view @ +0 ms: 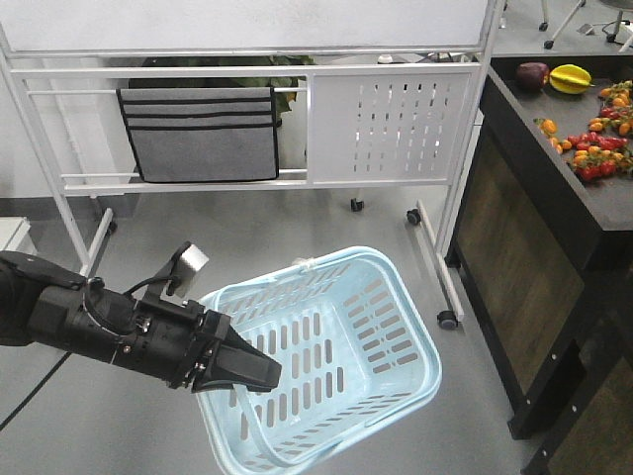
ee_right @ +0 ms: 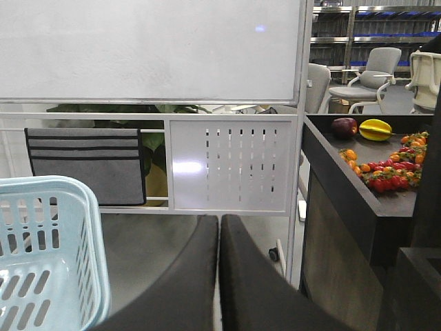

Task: Place coke in basket with both arms
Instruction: 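Drive past the whiteboard stand holding the basket in the left gripper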

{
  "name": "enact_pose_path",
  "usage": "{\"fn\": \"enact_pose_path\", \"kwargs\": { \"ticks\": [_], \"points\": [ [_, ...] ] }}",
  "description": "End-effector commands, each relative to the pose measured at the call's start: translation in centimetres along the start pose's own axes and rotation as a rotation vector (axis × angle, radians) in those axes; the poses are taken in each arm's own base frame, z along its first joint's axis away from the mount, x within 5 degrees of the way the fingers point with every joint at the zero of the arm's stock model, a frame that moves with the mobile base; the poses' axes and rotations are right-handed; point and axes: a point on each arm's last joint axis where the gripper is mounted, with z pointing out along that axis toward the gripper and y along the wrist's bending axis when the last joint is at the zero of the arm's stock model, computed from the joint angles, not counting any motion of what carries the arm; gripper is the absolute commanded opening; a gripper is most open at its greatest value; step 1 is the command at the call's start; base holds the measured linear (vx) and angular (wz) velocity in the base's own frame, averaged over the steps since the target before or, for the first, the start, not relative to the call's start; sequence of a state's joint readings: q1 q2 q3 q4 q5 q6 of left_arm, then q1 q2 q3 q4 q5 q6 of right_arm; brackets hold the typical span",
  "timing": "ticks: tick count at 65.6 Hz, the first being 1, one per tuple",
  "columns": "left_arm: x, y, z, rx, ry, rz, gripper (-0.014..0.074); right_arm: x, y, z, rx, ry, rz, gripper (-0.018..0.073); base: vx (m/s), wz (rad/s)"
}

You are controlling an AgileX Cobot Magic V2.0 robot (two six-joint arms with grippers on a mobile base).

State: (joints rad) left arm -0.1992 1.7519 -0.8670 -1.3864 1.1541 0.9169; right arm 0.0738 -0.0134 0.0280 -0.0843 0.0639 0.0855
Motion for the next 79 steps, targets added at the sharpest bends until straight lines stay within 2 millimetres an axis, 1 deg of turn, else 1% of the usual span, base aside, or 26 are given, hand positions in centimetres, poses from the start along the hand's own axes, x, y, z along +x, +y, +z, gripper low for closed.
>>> {"fn": "enact_pose_path", "kwargs": {
  "ticks": [1,41,79],
  "points": [
    [-0.21,-2.65,-0.69,0.117,-0.022,0.050,-0.0006,-0.37,0.03,-0.10,-0.002,-0.076,-0.006,-0.0009,0.21,-0.01],
    [-0.21,-2.65,-0.69,0.117,-0.022,0.050,-0.0006,-0.37,0.03,-0.10,-0.002,-0.076,-0.006,-0.0009,0.19,0.03],
    [-0.21,-2.65,-0.69,0.117,-0.022,0.050,-0.0006,-0.37,0.03,-0.10,-0.002,-0.076,-0.006,-0.0009,0.18,0.28]
  ]
}}
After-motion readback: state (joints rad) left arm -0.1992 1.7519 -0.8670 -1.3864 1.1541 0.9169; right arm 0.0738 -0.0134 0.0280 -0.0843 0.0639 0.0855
